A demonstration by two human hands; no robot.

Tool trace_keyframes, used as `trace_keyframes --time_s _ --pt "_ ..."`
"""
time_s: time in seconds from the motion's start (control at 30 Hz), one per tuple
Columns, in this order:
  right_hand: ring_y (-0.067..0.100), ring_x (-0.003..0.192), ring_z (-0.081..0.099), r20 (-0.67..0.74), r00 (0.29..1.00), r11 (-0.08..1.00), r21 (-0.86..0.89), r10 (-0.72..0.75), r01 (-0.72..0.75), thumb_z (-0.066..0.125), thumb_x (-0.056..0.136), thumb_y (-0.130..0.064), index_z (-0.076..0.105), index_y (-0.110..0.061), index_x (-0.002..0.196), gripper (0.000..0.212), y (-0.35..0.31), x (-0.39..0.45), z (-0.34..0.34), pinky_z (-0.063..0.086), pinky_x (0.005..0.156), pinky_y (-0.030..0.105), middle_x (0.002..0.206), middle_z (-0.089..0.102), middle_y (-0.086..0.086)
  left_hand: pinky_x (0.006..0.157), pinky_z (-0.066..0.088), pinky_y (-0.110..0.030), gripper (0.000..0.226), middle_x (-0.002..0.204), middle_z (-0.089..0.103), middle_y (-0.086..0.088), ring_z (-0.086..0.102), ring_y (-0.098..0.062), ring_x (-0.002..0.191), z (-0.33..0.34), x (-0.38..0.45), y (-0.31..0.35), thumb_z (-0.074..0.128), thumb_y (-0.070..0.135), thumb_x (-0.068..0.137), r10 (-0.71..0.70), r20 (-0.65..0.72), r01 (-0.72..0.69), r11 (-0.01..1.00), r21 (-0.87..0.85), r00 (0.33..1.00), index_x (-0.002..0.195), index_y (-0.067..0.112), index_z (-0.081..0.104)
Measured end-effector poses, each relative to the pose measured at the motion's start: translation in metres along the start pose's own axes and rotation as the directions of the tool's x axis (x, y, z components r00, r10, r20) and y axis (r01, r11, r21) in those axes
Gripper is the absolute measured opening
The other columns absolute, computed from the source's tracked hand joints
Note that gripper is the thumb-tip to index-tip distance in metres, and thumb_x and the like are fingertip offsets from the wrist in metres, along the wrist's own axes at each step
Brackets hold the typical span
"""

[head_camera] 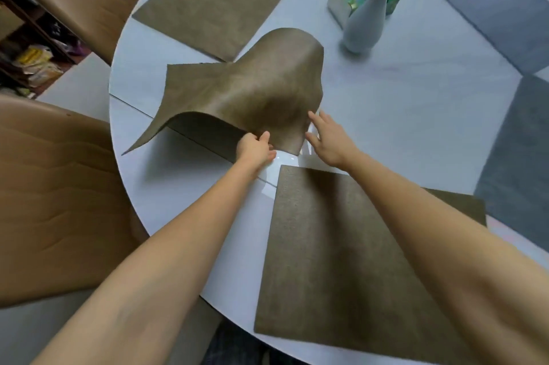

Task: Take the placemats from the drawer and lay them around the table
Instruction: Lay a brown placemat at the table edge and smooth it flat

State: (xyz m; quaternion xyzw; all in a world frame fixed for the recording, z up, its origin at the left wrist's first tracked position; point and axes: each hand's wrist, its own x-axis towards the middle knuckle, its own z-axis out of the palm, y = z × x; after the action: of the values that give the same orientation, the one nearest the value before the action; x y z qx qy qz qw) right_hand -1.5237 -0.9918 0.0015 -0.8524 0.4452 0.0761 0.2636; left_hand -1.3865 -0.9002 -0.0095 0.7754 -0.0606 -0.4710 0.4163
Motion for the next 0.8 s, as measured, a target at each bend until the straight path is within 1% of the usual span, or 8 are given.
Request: trace_keyframes --time_s 0.07,0.2,0.37,0.43,0.57,0.63,0.73,0.8 --pt "0.029 0.147 0.014 -0.059 0.997 0.997 0.061 0.059 -0.055 0.035 0.102 -0.031 0.021 -0.013 0.151 0.054 0.004 -0.030 0.023 0.013 0.120 0.044 0.158 0.017 0.014 0.071 0.059 -0.031 0.040 0.103 0.069 -0.013 0.068 -0.022 0.075 0.002 -0.010 0.001 0.036 0.033 0.104 -0.001 0.048 -0.002 0.998 0.062 0.999 0.102 0.000 0.059" --pt "0.025 0.149 0.000 -0.263 0.932 0.968 0.096 0.250 -0.233 0.033 0.102 -0.033 0.015 -0.012 0.152 0.057 0.009 -0.094 0.055 -0.002 0.120 0.039 0.161 0.005 0.013 0.046 0.054 -0.020 0.051 0.104 0.069 -0.016 0.065 -0.017 0.063 0.012 -0.030 -0.002 0.030 0.036 0.105 -0.153 0.097 0.171 0.962 -0.212 0.983 0.117 -0.008 0.053" --pt "0.028 0.149 -0.006 -0.251 0.728 0.770 0.194 0.638 -0.608 0.030 0.101 -0.041 0.000 -0.004 0.152 0.070 0.040 -0.128 0.076 -0.006 0.120 0.042 0.160 -0.004 0.018 0.077 0.058 -0.031 0.055 0.119 0.066 -0.016 0.067 -0.025 0.098 0.012 -0.040 -0.007 0.043 0.042 0.100 -0.109 0.116 0.136 0.956 -0.259 0.987 0.133 -0.002 0.045" --pt "0.027 0.148 -0.010 -0.242 0.759 0.797 0.147 0.604 -0.587 0.026 0.100 -0.047 -0.005 -0.004 0.151 0.074 0.031 -0.128 0.091 -0.009 0.119 0.042 0.160 -0.009 0.017 0.084 0.054 -0.030 0.053 0.114 0.069 -0.013 0.066 -0.022 0.098 0.009 -0.041 -0.010 0.045 0.045 0.098 -0.044 0.069 0.054 0.988 -0.142 0.997 0.129 0.001 0.048" --pt "0.024 0.149 -0.009 -0.288 0.892 0.921 -0.069 0.349 -0.383 0.017 0.097 -0.055 -0.004 -0.004 0.151 0.077 0.008 -0.127 0.118 -0.010 0.119 0.040 0.160 -0.008 0.013 0.087 0.045 -0.030 0.048 0.118 0.068 -0.003 0.062 -0.016 0.105 0.002 -0.046 -0.027 0.035 0.040 0.103 0.101 0.104 -0.112 0.989 0.099 0.989 0.122 0.000 0.051" --pt "0.023 0.149 -0.007 -0.303 0.895 0.922 -0.105 0.328 -0.374 0.016 0.097 -0.056 -0.003 -0.004 0.151 0.077 0.012 -0.128 0.122 -0.007 0.121 0.041 0.160 -0.006 0.013 0.089 0.040 -0.029 0.042 0.125 0.061 -0.002 0.056 -0.017 0.113 -0.002 -0.050 -0.038 0.033 0.037 0.104 0.231 0.219 -0.292 0.904 0.313 0.948 0.120 0.004 0.053" --pt "0.022 0.149 -0.007 -0.299 0.895 0.921 -0.101 0.332 -0.376 0.016 0.098 -0.053 -0.002 -0.005 0.152 0.074 0.012 -0.128 0.123 -0.004 0.121 0.042 0.161 -0.006 0.012 0.107 0.032 -0.031 0.048 0.149 0.041 -0.008 0.038 -0.023 0.137 -0.008 -0.054 -0.057 0.036 0.031 0.103 0.297 0.443 -0.512 0.683 0.520 0.846 0.145 0.008 0.031" --pt "0.020 0.149 -0.008 -0.302 0.900 0.932 -0.078 0.316 -0.353 0.017 0.100 -0.049 -0.002 -0.006 0.152 0.070 0.012 -0.126 0.123 -0.005 0.121 0.040 0.161 -0.006 0.010 0.119 0.017 -0.037 0.062 0.159 0.019 -0.012 0.018 -0.028 0.147 -0.005 -0.057 -0.069 0.037 0.032 0.102 0.279 0.513 -0.583 0.417 0.697 0.812 0.153 0.009 0.010"
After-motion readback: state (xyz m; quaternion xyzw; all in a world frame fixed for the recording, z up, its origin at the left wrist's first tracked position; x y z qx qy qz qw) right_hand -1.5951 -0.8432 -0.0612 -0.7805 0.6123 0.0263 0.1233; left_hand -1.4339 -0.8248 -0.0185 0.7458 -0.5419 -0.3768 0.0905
